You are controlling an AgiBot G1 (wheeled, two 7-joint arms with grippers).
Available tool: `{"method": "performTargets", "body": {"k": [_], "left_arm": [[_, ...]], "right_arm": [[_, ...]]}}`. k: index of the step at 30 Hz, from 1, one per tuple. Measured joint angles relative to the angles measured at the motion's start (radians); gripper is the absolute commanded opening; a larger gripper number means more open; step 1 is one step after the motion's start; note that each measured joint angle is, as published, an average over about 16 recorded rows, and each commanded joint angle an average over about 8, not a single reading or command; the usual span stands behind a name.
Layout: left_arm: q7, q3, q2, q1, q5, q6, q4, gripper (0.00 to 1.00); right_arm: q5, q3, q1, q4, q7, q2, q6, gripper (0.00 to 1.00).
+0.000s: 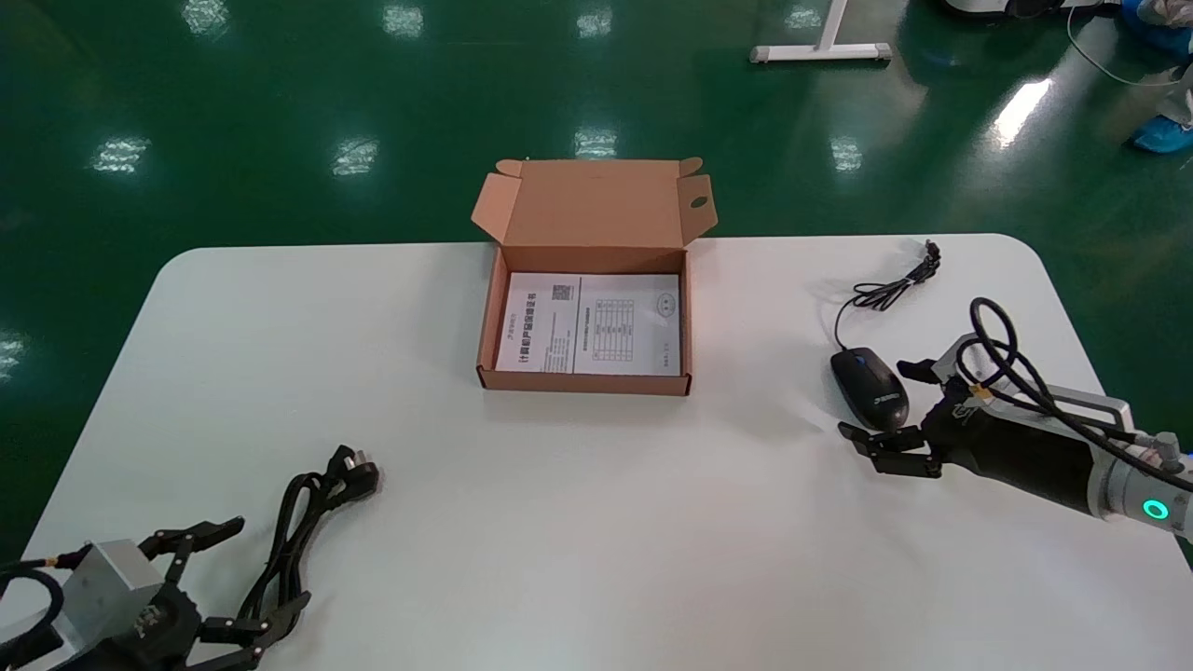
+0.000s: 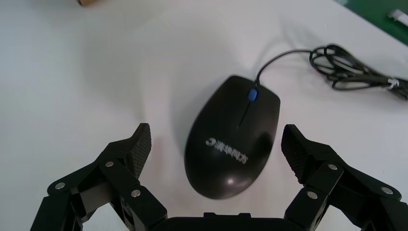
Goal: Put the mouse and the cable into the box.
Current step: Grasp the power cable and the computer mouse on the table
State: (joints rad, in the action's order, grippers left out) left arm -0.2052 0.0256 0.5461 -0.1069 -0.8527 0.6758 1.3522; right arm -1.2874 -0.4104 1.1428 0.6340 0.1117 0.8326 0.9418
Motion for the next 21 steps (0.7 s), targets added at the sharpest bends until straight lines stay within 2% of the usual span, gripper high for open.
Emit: {"method": "performTargets", "body": {"k": [6,7,12,13,14,15,20,21], "left_arm": [[-0.01,0.017,0.011,0.035,0.008,-0.017,0.001,1.0],[-0.01,0.019,0.012,0.038,0.008,-0.019,0.001,1.0],[-0.011,0.024,0.015,0.049,0.012,-0.025,0.002,1.0],[-0.011,0.024,0.015,0.049,0.012,-0.026,0.002,1.0],[-0.011,0.025,0.015,0.049,0.012,-0.025,0.001,1.0],[-0.012,0.025,0.015,0.049,0.012,-0.025,0.0,1.0],[-0.013,0.021,0.016,0.045,0.012,-0.018,-0.007,1.0],[-0.014,0.02,0.017,0.043,0.011,-0.016,-0.009,1.0]], "right_arm": [[-0.006,-0.004,0.01,-0.035,0.008,0.014,-0.005,1.0],[-0.006,-0.004,0.012,-0.039,0.009,0.016,-0.005,0.94],[-0.009,-0.006,0.018,-0.051,0.009,0.022,-0.006,0.31],[-0.009,-0.006,0.018,-0.053,0.009,0.022,-0.006,0.24],[-0.009,-0.006,0.019,-0.053,0.009,0.022,-0.006,0.24],[-0.009,-0.006,0.019,-0.054,0.008,0.023,-0.006,0.3],[-0.01,-0.006,0.019,-0.053,0.008,0.022,-0.006,0.92],[-0.009,-0.006,0.018,-0.052,0.008,0.022,-0.006,1.0]]}}
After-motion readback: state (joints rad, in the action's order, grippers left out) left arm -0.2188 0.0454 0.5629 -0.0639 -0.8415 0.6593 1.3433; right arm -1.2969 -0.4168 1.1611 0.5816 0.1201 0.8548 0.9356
